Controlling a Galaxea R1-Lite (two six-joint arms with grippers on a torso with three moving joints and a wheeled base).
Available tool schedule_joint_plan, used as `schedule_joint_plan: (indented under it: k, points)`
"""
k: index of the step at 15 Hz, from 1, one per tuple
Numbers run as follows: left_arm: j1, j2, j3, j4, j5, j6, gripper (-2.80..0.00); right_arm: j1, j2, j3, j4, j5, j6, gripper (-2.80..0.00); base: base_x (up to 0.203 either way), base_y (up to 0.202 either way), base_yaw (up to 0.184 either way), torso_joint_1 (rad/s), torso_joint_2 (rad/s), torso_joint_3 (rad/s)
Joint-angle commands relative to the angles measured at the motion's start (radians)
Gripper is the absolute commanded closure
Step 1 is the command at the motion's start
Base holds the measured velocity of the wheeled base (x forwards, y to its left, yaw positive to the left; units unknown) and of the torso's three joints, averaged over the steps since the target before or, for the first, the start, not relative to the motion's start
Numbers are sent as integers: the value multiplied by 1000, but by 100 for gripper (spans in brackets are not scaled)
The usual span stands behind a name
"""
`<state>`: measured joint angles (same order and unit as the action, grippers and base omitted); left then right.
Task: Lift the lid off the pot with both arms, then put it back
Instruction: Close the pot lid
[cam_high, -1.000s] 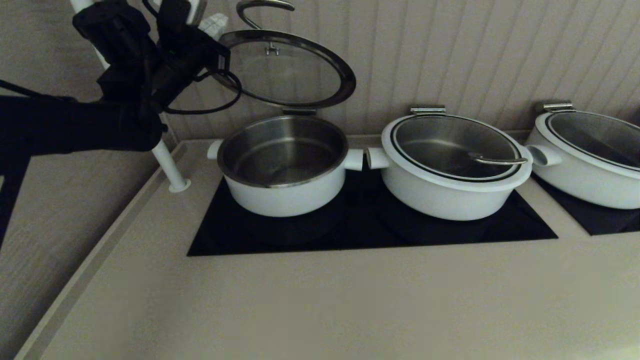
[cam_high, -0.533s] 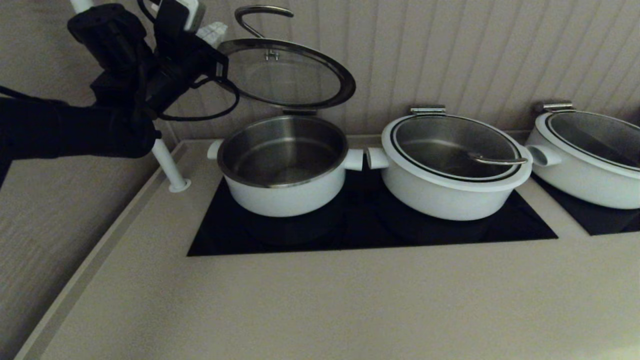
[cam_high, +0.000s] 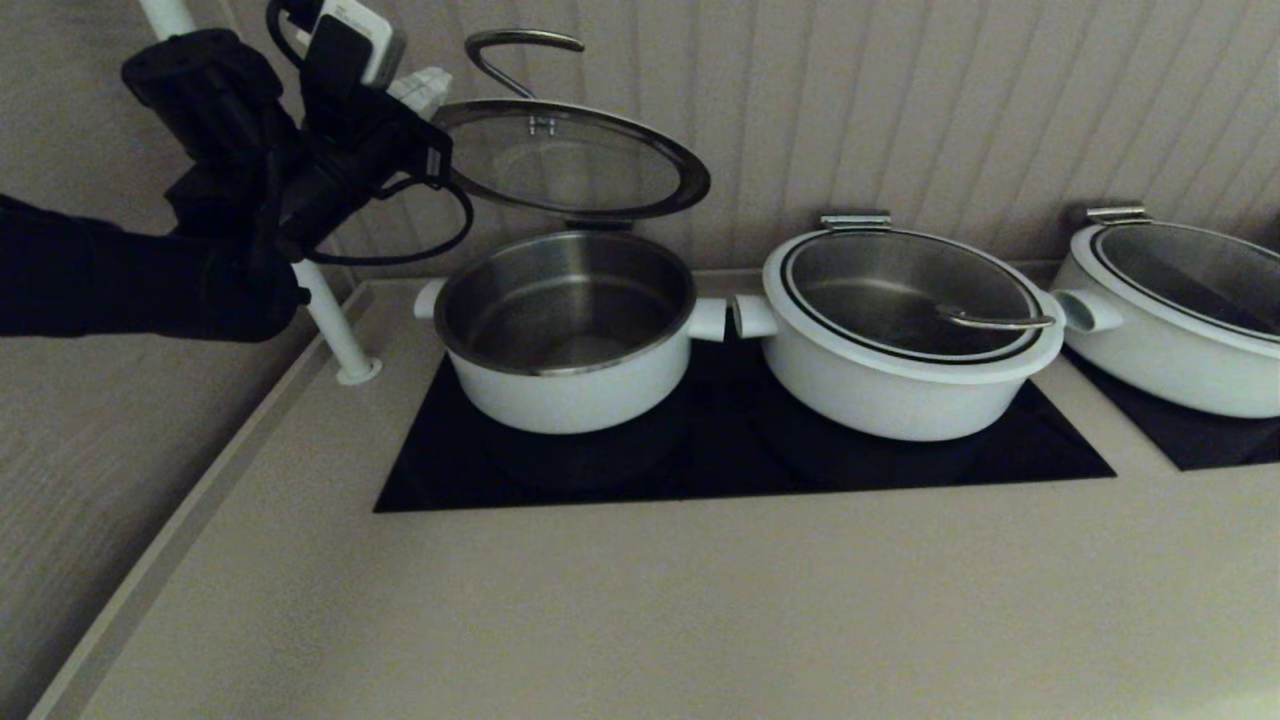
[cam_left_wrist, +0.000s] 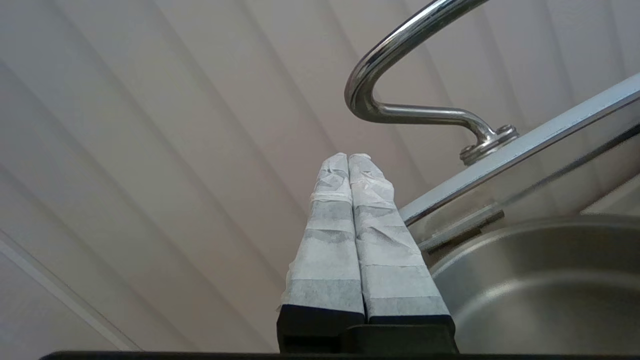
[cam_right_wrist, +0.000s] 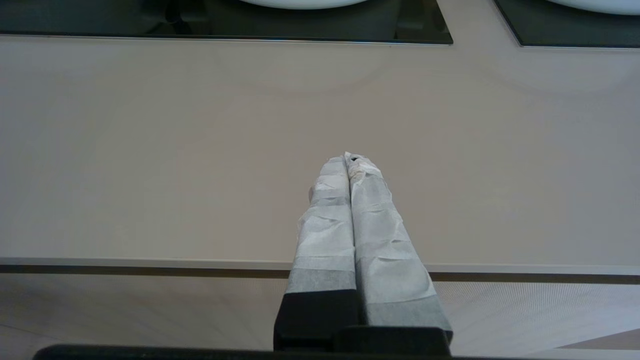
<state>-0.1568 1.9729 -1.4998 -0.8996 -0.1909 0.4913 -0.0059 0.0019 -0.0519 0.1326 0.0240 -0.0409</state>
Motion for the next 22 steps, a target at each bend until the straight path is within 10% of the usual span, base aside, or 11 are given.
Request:
schedule_joint_plan:
  k: [1, 22]
  points:
    - [0, -14, 10, -7, -1, 3, 0, 0, 0, 0, 0, 1, -1, 0, 0, 0, 0, 0, 0, 0]
    - [-1, -74, 230, -85, -5, 1, 0, 0, 0, 0, 1, 1, -1, 0, 0, 0, 0, 0, 0, 0]
